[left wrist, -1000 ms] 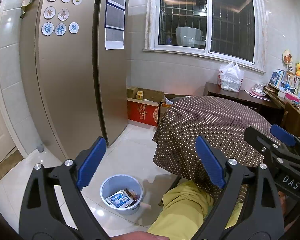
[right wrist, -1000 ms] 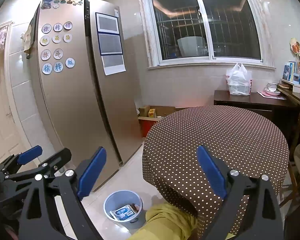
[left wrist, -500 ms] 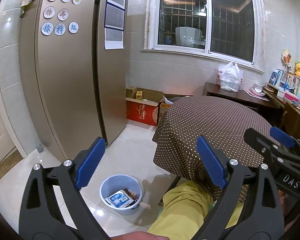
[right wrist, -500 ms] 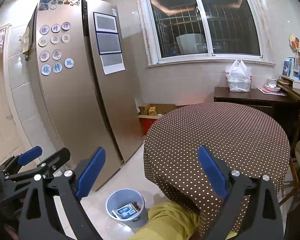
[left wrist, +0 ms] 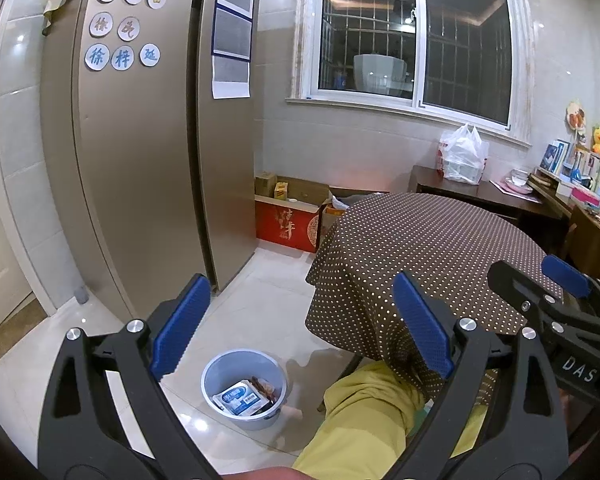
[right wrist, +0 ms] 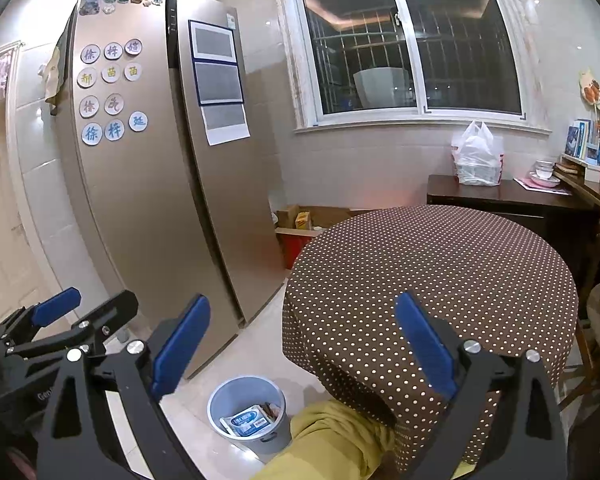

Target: Collect trash

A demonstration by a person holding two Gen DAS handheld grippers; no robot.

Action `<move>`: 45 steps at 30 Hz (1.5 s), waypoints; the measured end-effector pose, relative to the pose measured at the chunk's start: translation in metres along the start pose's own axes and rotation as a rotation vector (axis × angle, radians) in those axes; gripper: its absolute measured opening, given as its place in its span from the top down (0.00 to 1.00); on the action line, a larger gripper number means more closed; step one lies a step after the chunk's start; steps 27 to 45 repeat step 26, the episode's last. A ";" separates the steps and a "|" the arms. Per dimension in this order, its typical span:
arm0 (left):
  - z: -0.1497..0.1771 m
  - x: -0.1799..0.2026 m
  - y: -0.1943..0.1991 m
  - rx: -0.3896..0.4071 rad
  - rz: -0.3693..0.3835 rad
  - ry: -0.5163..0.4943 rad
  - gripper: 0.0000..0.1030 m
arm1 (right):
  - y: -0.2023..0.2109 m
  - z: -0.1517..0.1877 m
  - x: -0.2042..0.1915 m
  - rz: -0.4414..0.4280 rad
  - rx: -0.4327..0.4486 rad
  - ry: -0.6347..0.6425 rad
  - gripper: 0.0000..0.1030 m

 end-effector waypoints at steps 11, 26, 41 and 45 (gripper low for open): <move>-0.003 0.001 -0.004 -0.009 -0.006 -0.009 0.12 | -0.004 0.000 0.000 0.015 -0.007 0.005 0.10; -0.007 0.010 -0.009 -0.019 -0.014 -0.030 0.12 | -0.006 -0.001 0.011 0.014 -0.016 -0.018 0.10; -0.007 0.010 -0.009 -0.019 -0.014 -0.030 0.12 | -0.006 -0.001 0.011 0.014 -0.016 -0.018 0.10; -0.007 0.010 -0.009 -0.019 -0.014 -0.030 0.12 | -0.006 -0.001 0.011 0.014 -0.016 -0.018 0.10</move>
Point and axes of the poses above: each gripper's, at about its wrist camera, not at the fingertips, and y roughly against the way its jaws point, x to its right, z to its underside, the point moved 3 cm from there along -y, roughly the way its jaws point, and after that the axes turned 7 degrees about -x, right-handed, at the moved point
